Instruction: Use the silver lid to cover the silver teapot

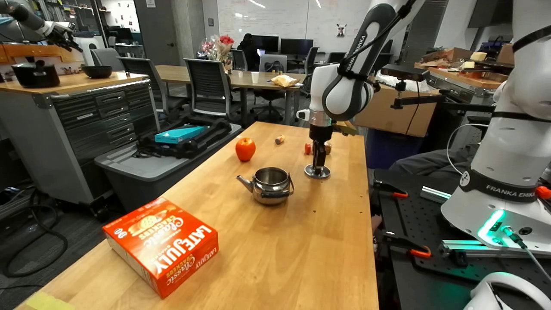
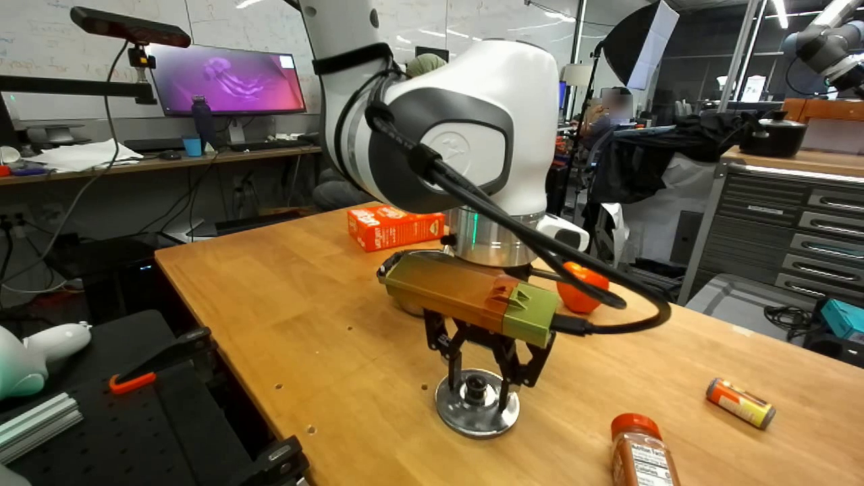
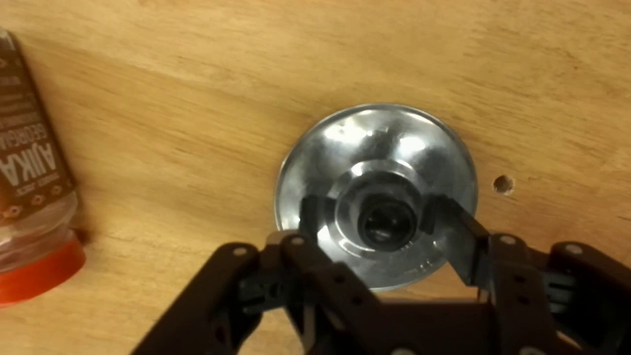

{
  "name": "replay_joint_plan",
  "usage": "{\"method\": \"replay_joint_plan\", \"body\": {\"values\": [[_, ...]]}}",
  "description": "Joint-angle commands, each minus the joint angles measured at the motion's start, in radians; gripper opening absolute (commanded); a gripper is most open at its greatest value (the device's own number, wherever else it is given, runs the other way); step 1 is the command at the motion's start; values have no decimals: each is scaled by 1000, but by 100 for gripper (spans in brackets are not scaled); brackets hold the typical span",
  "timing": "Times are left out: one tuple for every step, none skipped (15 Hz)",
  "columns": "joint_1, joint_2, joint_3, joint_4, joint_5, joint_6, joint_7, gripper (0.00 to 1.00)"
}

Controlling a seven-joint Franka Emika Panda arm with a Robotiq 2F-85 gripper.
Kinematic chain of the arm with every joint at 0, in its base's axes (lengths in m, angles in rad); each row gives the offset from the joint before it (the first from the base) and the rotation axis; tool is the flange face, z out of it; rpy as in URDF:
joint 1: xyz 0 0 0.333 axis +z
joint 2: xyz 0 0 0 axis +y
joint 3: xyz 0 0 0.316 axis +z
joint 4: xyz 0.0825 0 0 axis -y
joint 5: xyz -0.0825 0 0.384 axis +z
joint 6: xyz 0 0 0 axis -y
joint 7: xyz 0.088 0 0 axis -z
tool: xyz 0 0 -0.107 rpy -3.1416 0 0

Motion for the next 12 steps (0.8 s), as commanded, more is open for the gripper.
{"method": "replay_joint_plan", "body": {"values": [[-40,10,34,4,30,35,-46,31],[-45,5,39,3,35,38,-52,26],[-49,1,43,0,41,42,-58,18],[-54,1,48,0,47,46,-64,10],[-59,-1,52,-3,52,54,-69,6],[-64,1,57,-3,59,54,-76,11],[-66,0,59,-5,61,59,-79,11],[-69,1,61,-5,64,61,-81,10],[-68,-1,60,-5,62,61,-77,10],[-70,-5,62,-6,65,59,-75,9],[-71,-15,64,-9,71,54,-70,9],[-71,-22,65,-12,75,51,-66,8]]}}
